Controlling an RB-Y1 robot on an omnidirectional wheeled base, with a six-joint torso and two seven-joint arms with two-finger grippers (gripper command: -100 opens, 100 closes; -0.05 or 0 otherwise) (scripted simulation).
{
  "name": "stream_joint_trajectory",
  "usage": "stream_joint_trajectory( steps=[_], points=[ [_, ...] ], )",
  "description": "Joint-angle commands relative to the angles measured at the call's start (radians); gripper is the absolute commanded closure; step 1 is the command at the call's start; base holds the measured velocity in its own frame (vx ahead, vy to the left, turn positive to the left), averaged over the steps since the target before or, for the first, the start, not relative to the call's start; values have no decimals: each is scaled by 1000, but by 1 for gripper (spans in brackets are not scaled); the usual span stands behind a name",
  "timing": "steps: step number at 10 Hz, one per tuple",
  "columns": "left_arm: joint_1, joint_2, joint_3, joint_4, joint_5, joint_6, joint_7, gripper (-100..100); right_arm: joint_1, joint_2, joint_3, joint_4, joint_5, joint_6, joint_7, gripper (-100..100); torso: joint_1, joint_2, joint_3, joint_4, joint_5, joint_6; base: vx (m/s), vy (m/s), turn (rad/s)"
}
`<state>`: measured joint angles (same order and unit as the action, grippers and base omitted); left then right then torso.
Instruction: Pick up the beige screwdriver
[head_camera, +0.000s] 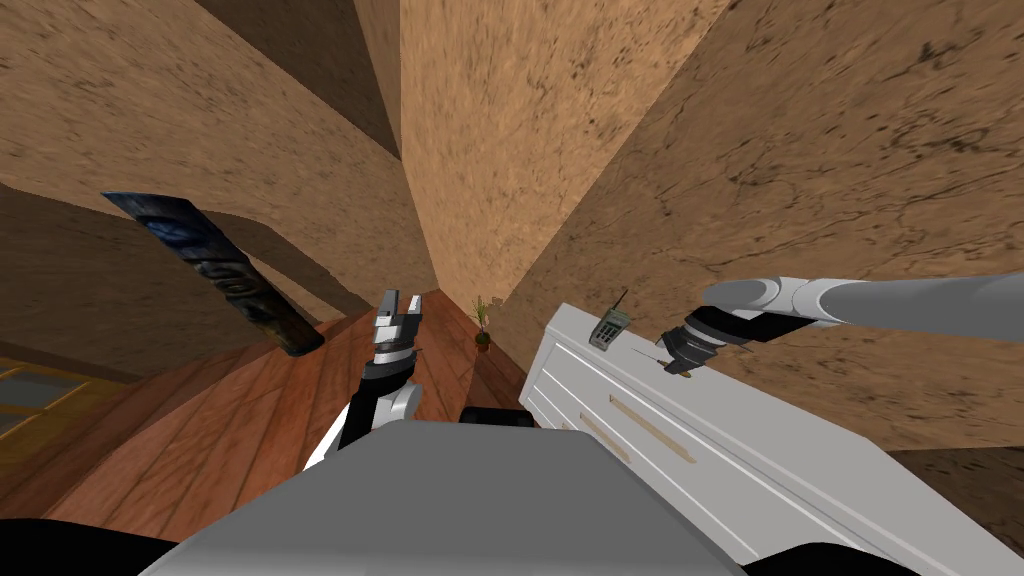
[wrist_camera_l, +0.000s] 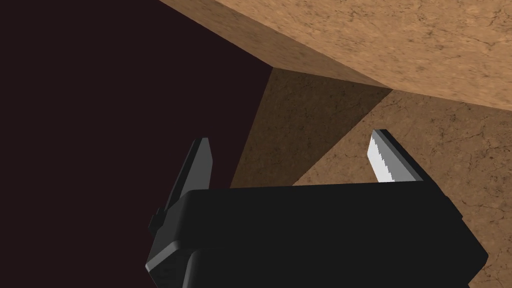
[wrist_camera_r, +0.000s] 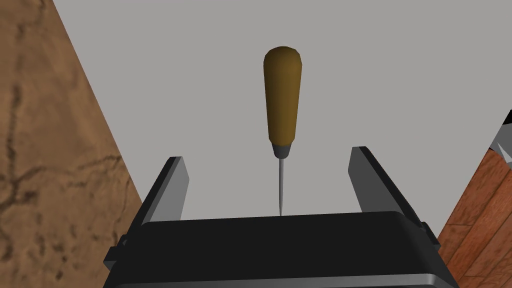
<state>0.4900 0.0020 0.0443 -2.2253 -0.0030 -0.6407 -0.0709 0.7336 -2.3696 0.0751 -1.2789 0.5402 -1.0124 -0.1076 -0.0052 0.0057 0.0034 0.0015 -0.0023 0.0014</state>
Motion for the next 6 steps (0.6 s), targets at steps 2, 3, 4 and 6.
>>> stream_joint_trajectory(
  steps=[2, 3, 4, 6],
  points=[
    [0, 0, 0, 0, 0, 0, 0, 0, 8, -15, -20, -38, 14, 27, -72, -100, 1, -1, 0, 0, 0, 0, -65, -60, 99],
    [0, 0, 0, 0, 0, 0, 0, 0, 13, -21, -29, -55, 20, 38, -99, -100, 1, -1, -1, 0, 0, -1, -96, -80, 149],
    [0, 0, 0, 0, 0, 0, 0, 0, 17, -27, -38, -71, 26, 49, -127, -100, 0, 0, 0, 0, 0, -1, -113, -88, 125],
    [0, 0, 0, 0, 0, 0, 0, 0, 22, -34, -47, -87, 33, 61, -166, -100, 0, -1, 0, 0, 0, 0, -48, -59, 46]
  ],
)
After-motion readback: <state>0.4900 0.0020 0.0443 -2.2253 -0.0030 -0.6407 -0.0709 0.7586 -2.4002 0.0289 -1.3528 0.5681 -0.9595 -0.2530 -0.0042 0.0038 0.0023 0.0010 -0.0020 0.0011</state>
